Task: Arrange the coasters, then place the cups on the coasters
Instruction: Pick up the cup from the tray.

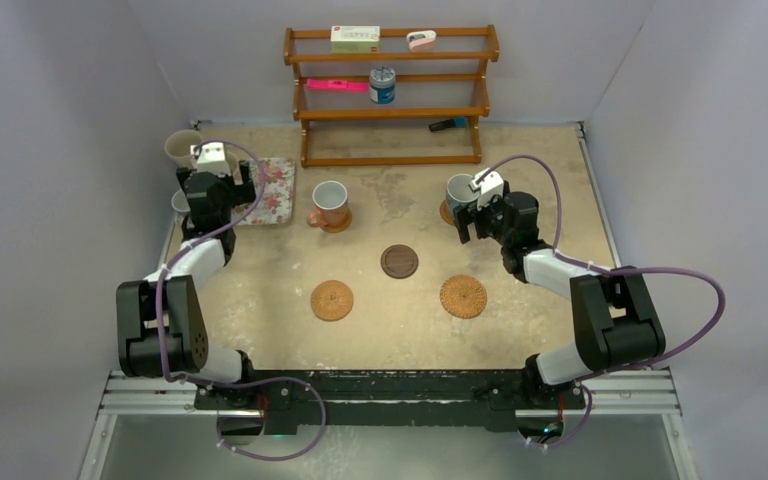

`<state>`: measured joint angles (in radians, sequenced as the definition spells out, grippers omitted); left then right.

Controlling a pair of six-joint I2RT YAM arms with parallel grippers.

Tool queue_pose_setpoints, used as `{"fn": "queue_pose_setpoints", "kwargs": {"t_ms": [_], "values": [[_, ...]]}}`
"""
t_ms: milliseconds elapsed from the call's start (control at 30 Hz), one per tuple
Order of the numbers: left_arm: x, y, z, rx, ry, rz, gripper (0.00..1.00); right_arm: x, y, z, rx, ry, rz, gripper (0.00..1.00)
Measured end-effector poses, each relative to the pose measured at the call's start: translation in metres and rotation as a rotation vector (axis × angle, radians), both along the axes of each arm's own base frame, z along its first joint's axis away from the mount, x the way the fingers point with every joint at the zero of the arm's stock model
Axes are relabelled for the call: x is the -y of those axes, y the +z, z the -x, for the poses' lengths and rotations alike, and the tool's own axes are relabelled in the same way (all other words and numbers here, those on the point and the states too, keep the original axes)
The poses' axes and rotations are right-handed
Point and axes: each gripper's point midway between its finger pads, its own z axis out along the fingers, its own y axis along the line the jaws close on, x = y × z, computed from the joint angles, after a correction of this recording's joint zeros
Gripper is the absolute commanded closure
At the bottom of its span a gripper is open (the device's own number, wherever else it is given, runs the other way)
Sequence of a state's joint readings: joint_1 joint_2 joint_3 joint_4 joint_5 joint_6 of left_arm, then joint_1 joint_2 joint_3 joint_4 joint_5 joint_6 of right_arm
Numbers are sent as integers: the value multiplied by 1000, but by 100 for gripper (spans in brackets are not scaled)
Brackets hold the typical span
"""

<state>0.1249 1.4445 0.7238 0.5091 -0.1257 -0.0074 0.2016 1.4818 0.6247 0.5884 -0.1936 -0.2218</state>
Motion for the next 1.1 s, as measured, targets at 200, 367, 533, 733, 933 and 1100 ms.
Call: {"fn": "queue_pose_setpoints", "kwargs": {"t_ms": [200, 367, 533, 733, 933, 1100], "values": [[-19, 22, -3, 5, 0, 13, 0, 0, 0, 0, 0, 0, 0, 6], [-57, 25, 12, -22, 66, 30, 0, 0, 0, 0, 0, 0, 0, 6], [-89, 12, 25, -81, 117, 65, 0, 0, 0, 0, 0, 0, 0, 6], [-101, -16, 18, -162, 114, 111, 0, 0, 0, 0, 0, 0, 0, 6], [-106, -45, 17, -240, 119, 153, 0, 0, 0, 0, 0, 0, 0, 6], [-109, -53, 18, -261, 126, 162, 0, 0, 0, 0, 0, 0, 0, 6]]}}
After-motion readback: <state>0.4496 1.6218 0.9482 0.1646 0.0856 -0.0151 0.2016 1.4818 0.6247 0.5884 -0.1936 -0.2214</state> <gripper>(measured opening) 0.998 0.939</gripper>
